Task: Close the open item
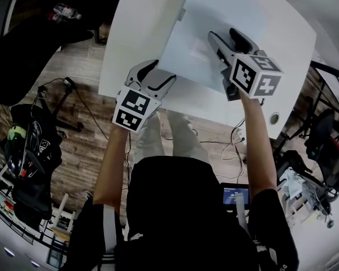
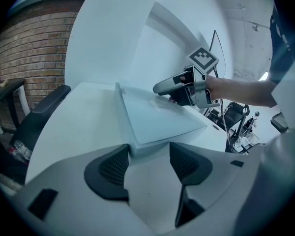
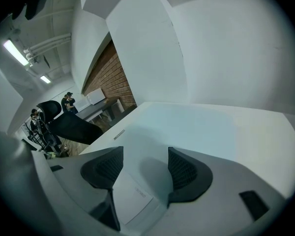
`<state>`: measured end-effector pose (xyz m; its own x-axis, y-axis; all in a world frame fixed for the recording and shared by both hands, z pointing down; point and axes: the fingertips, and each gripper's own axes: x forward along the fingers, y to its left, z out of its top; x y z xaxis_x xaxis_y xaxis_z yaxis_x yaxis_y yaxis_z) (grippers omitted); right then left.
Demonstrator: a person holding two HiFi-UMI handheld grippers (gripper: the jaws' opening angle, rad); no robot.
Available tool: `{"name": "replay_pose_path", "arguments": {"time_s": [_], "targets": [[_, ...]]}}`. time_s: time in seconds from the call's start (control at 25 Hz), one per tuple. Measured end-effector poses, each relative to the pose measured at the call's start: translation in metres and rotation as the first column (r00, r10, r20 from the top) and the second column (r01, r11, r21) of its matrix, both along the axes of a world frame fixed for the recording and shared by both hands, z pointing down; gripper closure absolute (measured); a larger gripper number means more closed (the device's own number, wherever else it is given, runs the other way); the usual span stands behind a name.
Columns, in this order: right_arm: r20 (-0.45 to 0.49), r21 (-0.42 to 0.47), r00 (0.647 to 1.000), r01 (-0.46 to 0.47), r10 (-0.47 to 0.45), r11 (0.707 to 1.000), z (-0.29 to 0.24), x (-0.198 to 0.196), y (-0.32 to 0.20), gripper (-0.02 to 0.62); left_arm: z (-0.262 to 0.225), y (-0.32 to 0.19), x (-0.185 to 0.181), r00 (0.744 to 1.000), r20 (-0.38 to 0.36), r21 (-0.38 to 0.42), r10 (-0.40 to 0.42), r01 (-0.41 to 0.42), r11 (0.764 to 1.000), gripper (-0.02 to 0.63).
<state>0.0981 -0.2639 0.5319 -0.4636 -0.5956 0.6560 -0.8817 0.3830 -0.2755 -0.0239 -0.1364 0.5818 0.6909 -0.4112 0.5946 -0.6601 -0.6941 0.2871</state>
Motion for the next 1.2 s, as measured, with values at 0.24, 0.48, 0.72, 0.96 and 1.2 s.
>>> {"name": "replay_pose_path", "arguments": {"time_s": [0.24, 0.48, 0.72, 0.96, 1.2], "targets": [[-0.037, -0.020, 0.999, 0.017, -0.017, 1.000, 0.007, -0.004, 0.000, 0.313, -0.001, 0.001, 0.001, 1.000, 0.002, -0.001, 0.009, -0.009, 1.000, 0.347], [-0.049, -0.023, 0.999, 0.017, -0.018, 1.000, 0.009, -0.003, 0.000, 0.313, -0.001, 0.001, 0.003, 1.000, 0.003, 0.002, 0.005, -0.005, 1.000, 0.347], [-0.071, -0.023, 0.997, 0.021, -0.022, 1.000, 0.012, -0.003, 0.000, 0.313, 0.000, 0.000, 0.005, 1.000, 0.010, 0.006, 0.012, -0.012, 1.000, 0.347], [-0.125, -0.018, 0.991, 0.038, -0.040, 0.999, 0.014, -0.007, -0.003, 0.313, 0.000, 0.001, 0.004, 1.000, 0.013, 0.007, 0.015, -0.015, 1.000, 0.347], [-0.199, -0.011, 0.979, 0.042, -0.043, 0.999, 0.018, -0.011, -0.005, 0.313, 0.000, 0.000, 0.003, 1.000, 0.016, 0.005, 0.021, -0.021, 1.000, 0.347]]}}
